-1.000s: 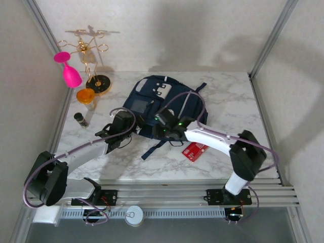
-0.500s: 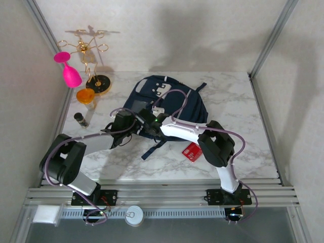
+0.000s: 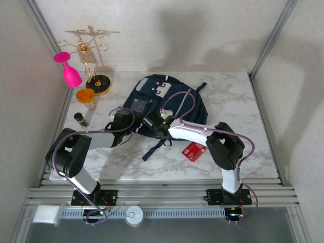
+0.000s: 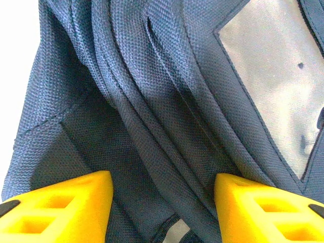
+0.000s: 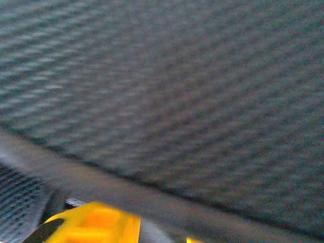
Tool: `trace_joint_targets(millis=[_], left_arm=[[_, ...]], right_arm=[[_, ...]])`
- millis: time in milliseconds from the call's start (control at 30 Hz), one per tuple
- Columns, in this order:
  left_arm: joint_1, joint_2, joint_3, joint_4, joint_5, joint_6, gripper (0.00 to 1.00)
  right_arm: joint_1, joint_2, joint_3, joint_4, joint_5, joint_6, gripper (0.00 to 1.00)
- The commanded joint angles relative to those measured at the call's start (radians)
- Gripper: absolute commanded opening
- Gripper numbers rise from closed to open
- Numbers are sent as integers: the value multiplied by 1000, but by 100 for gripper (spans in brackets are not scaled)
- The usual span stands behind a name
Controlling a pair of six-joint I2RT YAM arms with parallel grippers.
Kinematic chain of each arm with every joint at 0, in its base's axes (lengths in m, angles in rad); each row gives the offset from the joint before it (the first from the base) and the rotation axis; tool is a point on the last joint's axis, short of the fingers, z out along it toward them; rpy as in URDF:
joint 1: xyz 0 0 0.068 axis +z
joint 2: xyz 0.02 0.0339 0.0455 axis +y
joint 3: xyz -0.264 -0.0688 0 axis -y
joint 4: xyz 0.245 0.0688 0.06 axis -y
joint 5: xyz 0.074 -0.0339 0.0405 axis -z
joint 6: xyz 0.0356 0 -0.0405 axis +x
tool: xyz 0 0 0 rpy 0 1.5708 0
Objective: Pack the student bag
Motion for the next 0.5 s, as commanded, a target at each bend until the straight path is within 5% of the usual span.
trace_joint_targets(millis=[0, 133, 300, 467], left_arm=[[21, -7, -18, -24, -26, -20, 54], [10, -23, -21, -21, -14, -29, 54], [0, -27, -24, -29, -32, -31, 54], [1, -21, -31, -21, -42, -44, 54]], right_arm=[[10, 5, 5, 104, -48, -106, 30], [22, 36, 41, 146, -86, -113, 31], [32, 124, 129, -4, 24, 33, 38], [18, 159, 159, 45, 77, 42, 39]])
